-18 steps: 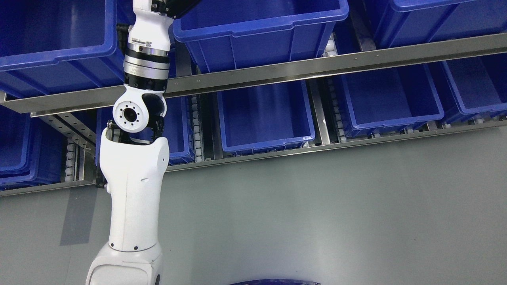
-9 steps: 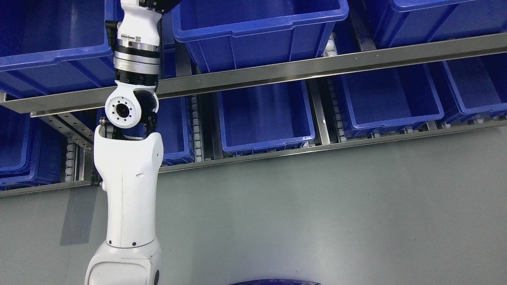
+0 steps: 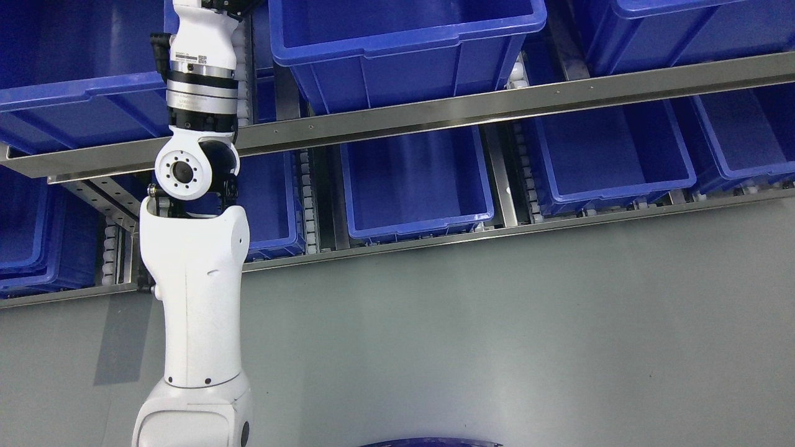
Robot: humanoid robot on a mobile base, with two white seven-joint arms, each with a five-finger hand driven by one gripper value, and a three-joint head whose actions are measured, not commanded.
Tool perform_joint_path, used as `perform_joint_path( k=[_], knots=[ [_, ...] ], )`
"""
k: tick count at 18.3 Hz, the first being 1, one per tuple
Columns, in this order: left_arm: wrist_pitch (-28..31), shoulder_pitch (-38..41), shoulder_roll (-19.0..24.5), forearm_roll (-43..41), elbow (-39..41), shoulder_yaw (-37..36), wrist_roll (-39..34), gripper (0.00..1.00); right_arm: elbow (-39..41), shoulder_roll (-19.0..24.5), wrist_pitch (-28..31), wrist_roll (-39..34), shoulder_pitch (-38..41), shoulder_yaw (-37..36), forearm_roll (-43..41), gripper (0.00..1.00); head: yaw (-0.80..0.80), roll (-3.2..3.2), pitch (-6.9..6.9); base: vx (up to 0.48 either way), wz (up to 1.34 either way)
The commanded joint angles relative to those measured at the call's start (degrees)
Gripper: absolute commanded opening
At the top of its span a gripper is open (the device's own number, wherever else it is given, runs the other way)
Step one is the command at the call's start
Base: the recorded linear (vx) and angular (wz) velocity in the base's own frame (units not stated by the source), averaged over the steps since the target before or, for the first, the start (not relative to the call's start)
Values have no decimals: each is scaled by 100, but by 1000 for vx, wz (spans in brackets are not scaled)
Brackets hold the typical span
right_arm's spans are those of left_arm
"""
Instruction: Place circuit breaker on shelf
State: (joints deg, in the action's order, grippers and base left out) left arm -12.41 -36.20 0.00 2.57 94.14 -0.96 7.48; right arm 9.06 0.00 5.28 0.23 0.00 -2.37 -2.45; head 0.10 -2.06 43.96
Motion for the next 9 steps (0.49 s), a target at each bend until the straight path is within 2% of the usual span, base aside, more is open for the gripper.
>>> perform_joint_path(
  k=[1,9],
  knots=[
    [1,-1,100,-2,-27,-27,-1,8,-1,-100,-256,-5,88,9,-1,100,0,0,0,0,0],
    [-7,-1,100,-2,-18,-9,-1,8,-1,-100,-256,-5,88,0,7,100,0,0,0,0,0]
  ],
)
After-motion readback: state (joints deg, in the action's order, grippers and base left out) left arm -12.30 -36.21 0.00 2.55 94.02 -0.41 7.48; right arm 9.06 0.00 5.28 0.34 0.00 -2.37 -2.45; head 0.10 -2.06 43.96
